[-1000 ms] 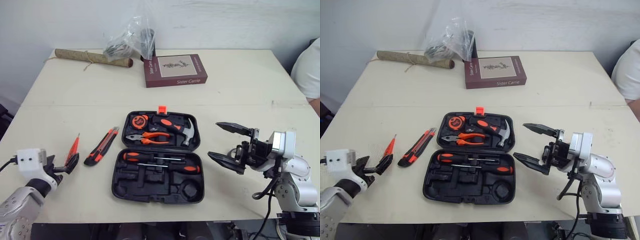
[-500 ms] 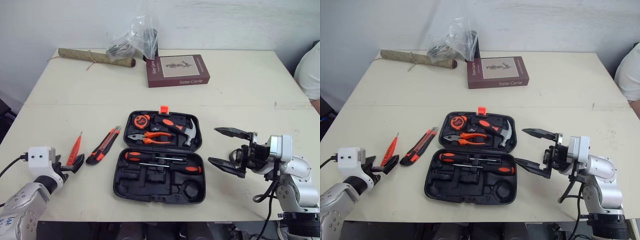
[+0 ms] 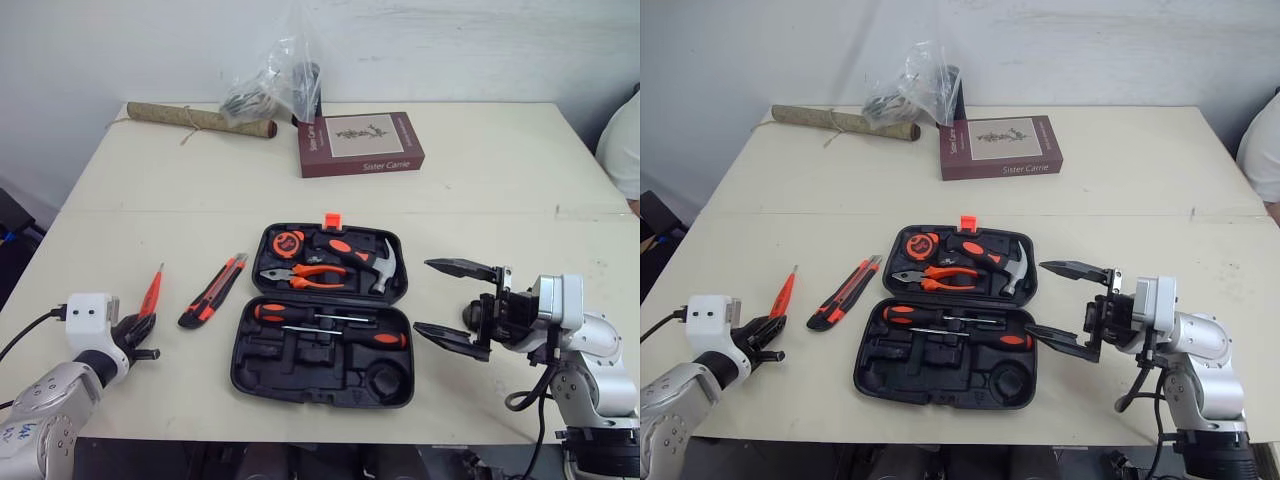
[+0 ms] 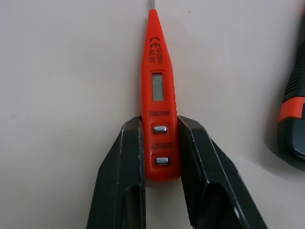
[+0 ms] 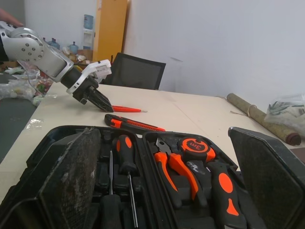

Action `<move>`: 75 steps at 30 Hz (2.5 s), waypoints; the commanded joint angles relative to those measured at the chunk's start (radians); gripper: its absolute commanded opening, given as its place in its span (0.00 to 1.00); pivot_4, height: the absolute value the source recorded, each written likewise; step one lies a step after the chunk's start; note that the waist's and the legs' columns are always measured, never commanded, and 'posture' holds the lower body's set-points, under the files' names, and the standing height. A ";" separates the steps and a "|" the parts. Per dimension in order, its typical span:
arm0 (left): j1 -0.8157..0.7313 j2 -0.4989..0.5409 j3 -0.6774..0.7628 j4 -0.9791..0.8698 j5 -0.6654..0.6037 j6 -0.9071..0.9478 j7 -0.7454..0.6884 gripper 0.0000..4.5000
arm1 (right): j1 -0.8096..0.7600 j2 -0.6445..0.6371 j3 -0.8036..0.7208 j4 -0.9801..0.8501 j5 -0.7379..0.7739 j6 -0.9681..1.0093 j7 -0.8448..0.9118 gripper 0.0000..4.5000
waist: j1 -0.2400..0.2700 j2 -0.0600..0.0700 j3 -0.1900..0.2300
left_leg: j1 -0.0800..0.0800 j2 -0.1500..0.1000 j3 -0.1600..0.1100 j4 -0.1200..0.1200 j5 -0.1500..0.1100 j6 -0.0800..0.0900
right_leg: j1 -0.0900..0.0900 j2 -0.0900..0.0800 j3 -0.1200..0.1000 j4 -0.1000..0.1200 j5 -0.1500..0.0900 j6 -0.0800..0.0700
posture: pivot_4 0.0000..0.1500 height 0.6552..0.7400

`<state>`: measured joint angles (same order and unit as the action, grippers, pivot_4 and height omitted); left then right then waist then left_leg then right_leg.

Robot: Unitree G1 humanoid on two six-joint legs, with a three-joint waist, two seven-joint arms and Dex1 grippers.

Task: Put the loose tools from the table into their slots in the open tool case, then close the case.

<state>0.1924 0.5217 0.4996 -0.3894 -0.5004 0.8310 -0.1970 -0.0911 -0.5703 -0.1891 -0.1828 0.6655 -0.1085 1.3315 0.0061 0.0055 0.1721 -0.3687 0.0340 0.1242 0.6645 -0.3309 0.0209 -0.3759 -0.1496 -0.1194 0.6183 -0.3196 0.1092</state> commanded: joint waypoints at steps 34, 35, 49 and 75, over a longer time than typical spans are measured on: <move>-0.537 0.558 -0.624 -0.058 0.139 -0.367 -1.018 0.07 | 0.201 -0.140 -0.130 -0.054 0.038 -0.032 0.102 1.00 | -0.006 -0.008 0.009 | -0.002 0.003 0.003 0.000 0.001 0.000 | -0.001 0.011 -0.006 0.000 0.000 0.001 | 1.00 1.00; -0.560 0.564 -0.649 -0.060 0.167 -0.350 -1.015 0.07 | 0.212 -0.141 -0.131 -0.068 0.037 -0.024 0.093 1.00 | -0.005 -0.008 0.009 | -0.002 0.003 0.003 0.000 0.001 0.000 | -0.001 0.012 -0.006 0.000 0.000 0.001 | 1.00 1.00; -0.635 0.537 -0.774 -0.078 0.302 -0.278 -1.005 0.07 | 0.229 -0.137 -0.117 -0.137 0.028 0.013 0.045 1.00 | -0.004 -0.009 0.010 | -0.002 0.005 0.003 0.001 0.001 0.000 | -0.001 0.015 -0.001 0.001 0.001 0.001 | 1.00 1.00; -0.618 0.565 -0.647 -0.154 0.213 -0.344 -1.100 0.56 | 0.185 -0.160 -0.100 -0.177 0.029 0.089 0.002 1.00 | 0.014 -0.010 0.011 | -0.003 0.007 0.004 0.004 0.002 0.000 | -0.001 0.017 0.004 0.002 0.000 0.001 | 1.00 1.00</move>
<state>-0.4234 1.0616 -0.2190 -0.5018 -0.2319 0.4770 -1.2654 0.0983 -0.7162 -0.2803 -0.3151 0.6802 -0.0291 1.3402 0.0203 -0.0050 0.1827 -0.3714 0.0414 0.1278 0.6685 -0.3289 0.0204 -0.3774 -0.1327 -0.1148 0.6202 -0.3193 0.1098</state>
